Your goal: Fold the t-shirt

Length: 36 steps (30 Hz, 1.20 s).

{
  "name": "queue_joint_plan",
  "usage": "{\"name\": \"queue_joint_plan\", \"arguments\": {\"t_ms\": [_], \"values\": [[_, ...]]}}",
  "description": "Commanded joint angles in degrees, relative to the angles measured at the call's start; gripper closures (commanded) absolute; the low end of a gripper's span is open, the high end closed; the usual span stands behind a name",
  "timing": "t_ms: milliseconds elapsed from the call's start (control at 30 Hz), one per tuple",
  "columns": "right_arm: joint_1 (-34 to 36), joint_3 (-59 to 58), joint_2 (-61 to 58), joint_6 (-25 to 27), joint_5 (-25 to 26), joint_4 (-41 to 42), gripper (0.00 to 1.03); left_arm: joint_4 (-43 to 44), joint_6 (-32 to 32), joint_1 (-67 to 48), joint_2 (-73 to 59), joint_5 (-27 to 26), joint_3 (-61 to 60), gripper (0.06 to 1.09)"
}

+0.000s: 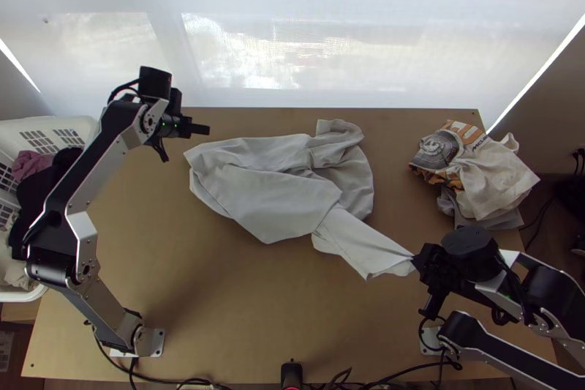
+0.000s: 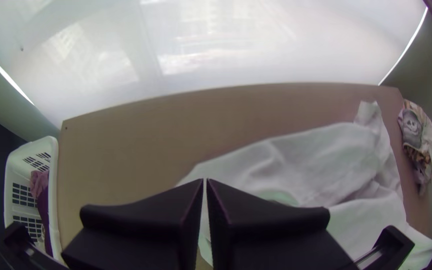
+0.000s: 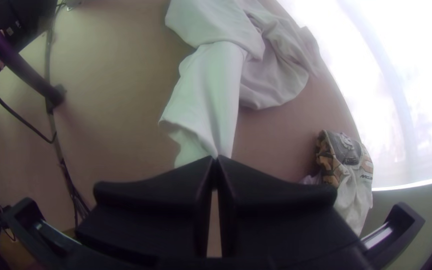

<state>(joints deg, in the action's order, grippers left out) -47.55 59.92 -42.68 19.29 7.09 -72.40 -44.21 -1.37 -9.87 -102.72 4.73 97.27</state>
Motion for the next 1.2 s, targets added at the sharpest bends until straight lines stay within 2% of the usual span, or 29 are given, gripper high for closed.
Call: {"name": "queue_joint_plan", "arguments": {"t_ms": [0,167,267,400,733,1167], "values": [[0.0,-0.1,0.3,-0.3,0.2,0.5,1.0,1.8,-0.6,-6.0,6.7,-0.1,-15.4,0.85],[0.0,0.1,0.2,-0.3,0.2,0.7,1.0,3.1,-1.7,-8.2,8.8,-0.1,-20.3,0.72],[0.0,0.4,0.2,-0.3,0.3,0.6,1.0,3.1,-2.6,-8.3,8.9,0.5,-22.0,0.58],[0.0,0.4,0.2,-0.4,0.4,0.8,1.0,3.2,-4.0,-8.2,7.7,5.9,-23.1,0.47],[0.1,1.2,-0.7,-0.3,0.9,1.6,1.0,4.5,-6.8,-8.2,3.2,7.7,-21.5,0.48],[0.4,1.4,-1.5,-0.3,1.3,1.9,1.0,11.1,-5.4,-7.4,-2.2,8.5,-21.1,0.48]]}}
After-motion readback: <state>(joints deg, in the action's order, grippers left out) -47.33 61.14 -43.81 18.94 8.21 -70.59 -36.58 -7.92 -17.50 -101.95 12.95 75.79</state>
